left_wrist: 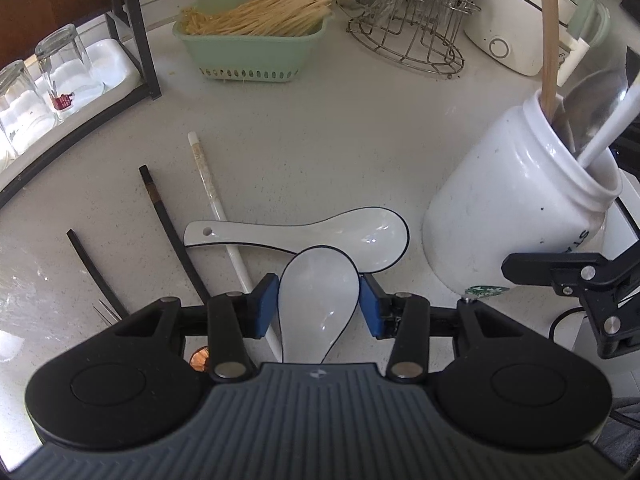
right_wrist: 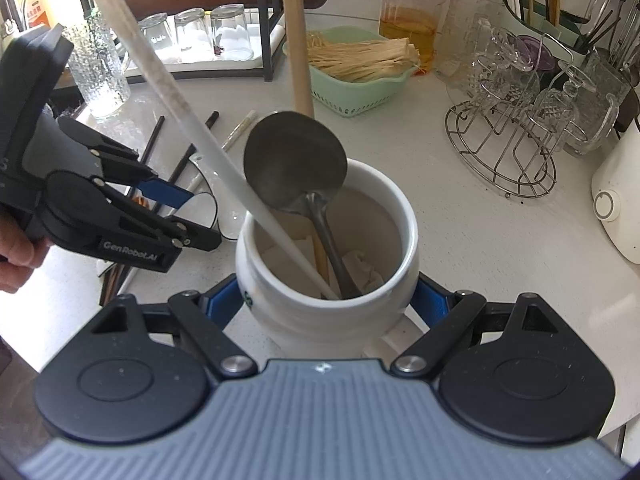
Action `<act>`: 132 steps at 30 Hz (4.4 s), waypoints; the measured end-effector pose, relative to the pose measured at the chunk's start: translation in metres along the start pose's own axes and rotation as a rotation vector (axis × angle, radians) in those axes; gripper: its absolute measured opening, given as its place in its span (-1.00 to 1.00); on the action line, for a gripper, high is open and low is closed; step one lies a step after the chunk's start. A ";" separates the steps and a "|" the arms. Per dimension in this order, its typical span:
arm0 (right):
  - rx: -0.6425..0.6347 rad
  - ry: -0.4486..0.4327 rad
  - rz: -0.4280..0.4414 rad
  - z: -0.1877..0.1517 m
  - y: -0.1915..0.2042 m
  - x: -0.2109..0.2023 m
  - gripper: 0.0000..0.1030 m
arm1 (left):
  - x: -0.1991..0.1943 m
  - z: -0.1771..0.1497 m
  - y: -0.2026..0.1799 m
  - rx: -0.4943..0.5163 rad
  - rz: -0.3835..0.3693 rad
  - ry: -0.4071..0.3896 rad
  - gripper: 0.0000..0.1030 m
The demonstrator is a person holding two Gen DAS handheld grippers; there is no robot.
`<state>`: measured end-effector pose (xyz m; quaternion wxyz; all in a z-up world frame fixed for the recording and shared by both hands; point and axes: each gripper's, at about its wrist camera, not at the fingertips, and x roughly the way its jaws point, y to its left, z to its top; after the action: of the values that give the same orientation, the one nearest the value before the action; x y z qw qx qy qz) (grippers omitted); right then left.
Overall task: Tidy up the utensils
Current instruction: 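Close the left tool on the white ceramic soup spoon, then lift the white ceramic spoon with the left tool toward the pot, then lower the white ceramic spoon into the white pot held by the right tool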
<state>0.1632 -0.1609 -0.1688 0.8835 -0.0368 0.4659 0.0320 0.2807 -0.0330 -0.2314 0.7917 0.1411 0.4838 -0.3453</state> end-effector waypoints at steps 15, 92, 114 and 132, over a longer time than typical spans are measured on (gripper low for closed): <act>-0.013 -0.002 0.000 0.000 0.000 0.000 0.76 | -0.015 -0.003 -0.006 -0.055 0.038 -0.015 -0.04; -0.126 -0.115 0.110 0.007 0.024 0.010 0.76 | -0.266 0.055 -0.092 -0.403 0.067 -0.515 -0.06; -0.114 -0.135 0.136 0.005 0.021 0.009 0.75 | -0.168 0.084 -0.081 -0.342 0.008 -0.303 -0.06; -0.095 -0.143 0.146 0.003 0.019 0.009 0.75 | -0.119 0.096 -0.080 -0.394 0.030 -0.077 -0.06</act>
<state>0.1689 -0.1415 -0.1749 0.9071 -0.0421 0.4010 0.1209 0.2556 -0.0952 -0.0725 0.8269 -0.0229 0.5094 -0.2373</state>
